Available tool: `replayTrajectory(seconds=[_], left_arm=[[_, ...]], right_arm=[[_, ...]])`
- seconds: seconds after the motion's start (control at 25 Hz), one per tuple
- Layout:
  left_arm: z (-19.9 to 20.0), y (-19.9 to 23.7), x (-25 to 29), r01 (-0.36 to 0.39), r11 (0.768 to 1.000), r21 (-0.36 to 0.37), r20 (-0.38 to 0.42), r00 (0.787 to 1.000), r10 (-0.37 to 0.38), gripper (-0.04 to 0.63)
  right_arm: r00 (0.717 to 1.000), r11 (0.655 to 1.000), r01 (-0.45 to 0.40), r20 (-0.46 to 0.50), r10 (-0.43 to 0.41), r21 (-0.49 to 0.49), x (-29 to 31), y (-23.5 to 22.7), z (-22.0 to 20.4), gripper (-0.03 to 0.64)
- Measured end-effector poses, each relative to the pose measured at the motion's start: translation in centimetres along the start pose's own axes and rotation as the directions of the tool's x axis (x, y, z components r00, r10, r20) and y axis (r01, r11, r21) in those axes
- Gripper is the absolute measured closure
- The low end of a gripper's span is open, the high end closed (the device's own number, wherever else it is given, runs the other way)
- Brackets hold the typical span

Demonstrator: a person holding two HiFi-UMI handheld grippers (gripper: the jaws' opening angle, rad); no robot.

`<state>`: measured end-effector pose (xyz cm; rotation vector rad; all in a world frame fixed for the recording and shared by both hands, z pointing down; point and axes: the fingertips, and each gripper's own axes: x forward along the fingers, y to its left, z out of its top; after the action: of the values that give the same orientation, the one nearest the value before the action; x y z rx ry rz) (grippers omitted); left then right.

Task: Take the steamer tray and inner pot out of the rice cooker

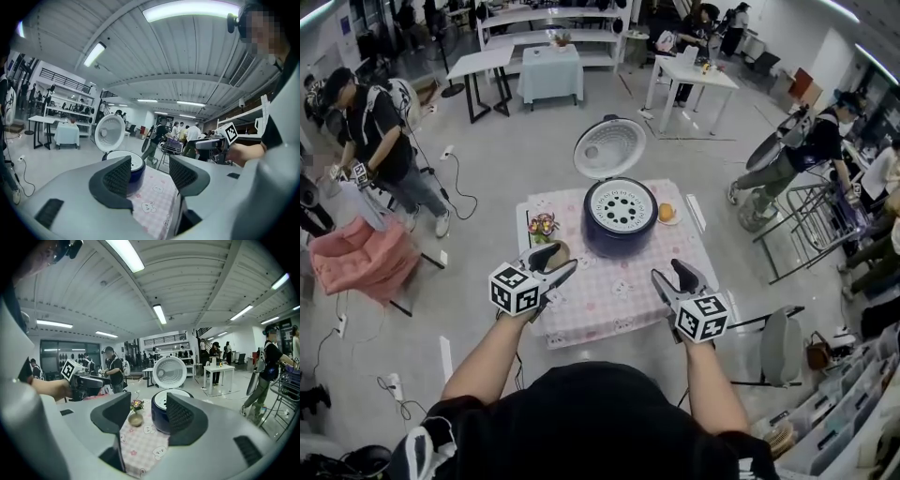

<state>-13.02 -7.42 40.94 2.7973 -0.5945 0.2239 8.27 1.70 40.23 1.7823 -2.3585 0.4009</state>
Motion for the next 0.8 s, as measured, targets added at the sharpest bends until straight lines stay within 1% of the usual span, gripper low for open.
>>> replayTrajectory(seconds=[0.12, 0.28, 0.4, 0.64, 0.8], left_arm=[[-0.3, 0.9, 0.3, 0.003, 1.0, -0.005, -0.005, 1.0, -0.003, 0.33], [-0.5, 2.5, 1.8, 0.009, 1.0, -0.011, -0.006, 1.0, -0.01, 0.33], [-1.1, 3.2, 2.8, 0.008, 1.0, -0.017, -0.013, 1.0, -0.009, 0.33], [-1.5, 4.9, 5.0, -0.025, 0.999, -0.025, -0.032, 0.999, 0.024, 0.33], [-0.4, 5.9, 6.9, -0.056, 0.998, -0.028, -0.032, 0.998, 0.055, 0.33]], right_arm=[[1.0, 1.0, -0.007, -0.018, 0.007, -0.007, 1.0, 0.0, -0.4, 0.371], [1.0, 1.0, 0.004, -0.02, -0.004, -0.008, 2.6, -1.3, -0.4, 0.371], [1.0, 1.0, -0.005, -0.028, 0.005, -0.008, 3.9, -2.2, -0.8, 0.371], [0.998, 0.999, -0.046, -0.042, 0.046, 0.003, 7.0, -4.7, -1.3, 0.371], [0.996, 0.997, -0.08, -0.042, 0.079, -0.005, 9.1, -6.9, -0.3, 0.371]])
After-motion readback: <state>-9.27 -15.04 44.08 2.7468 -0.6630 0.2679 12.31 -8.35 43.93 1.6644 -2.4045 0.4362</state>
